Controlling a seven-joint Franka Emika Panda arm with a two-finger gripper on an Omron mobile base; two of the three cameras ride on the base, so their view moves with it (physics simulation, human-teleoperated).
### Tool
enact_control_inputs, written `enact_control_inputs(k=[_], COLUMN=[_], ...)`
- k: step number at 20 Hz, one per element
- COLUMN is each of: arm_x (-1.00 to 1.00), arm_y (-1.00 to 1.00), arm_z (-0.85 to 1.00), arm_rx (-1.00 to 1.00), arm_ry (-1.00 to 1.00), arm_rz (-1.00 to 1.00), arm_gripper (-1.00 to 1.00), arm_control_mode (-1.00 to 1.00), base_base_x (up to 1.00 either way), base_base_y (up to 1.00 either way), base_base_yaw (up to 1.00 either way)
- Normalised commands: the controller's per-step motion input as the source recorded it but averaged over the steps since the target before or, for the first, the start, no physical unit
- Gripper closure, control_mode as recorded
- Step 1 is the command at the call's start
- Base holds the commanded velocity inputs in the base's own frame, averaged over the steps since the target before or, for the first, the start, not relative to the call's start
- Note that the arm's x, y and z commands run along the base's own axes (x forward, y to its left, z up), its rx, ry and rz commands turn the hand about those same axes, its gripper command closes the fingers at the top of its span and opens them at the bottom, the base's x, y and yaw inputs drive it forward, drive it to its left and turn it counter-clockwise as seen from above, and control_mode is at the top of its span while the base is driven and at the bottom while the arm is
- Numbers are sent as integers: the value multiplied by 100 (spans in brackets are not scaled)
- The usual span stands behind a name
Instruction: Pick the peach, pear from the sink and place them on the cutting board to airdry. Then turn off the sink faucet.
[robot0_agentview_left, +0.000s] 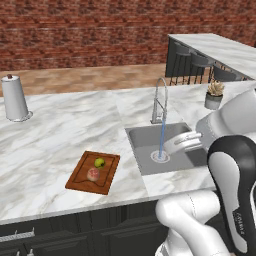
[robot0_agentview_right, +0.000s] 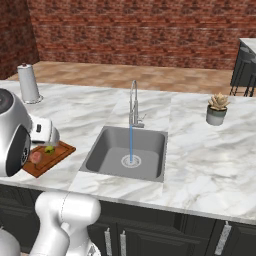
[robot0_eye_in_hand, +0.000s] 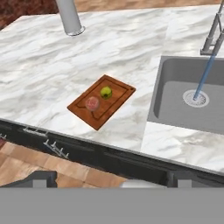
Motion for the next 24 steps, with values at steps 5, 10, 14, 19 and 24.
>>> enact_control_inputs(k=[5, 10, 14, 19, 24], arm_x=[-25, -38, -35, -33, -22], arm_y=[-25, -29, -35, -38, -53], arm_z=[-2, -5, -4, -3, 0], arm_rx=[1, 0, 1, 0, 0], arm_ry=[0, 0, -3, -10, -7], arm_rz=[-6, -6, -4, -3, -3], arm_gripper=[-100, -100, -100, -100, -100], arm_control_mode=[-100, -100, -100, -100, -100], base_base_x=[0, 0, 0, 0, 0], base_base_y=[0, 0, 0, 0, 0], base_base_yaw=[0, 0, 0, 0, 0])
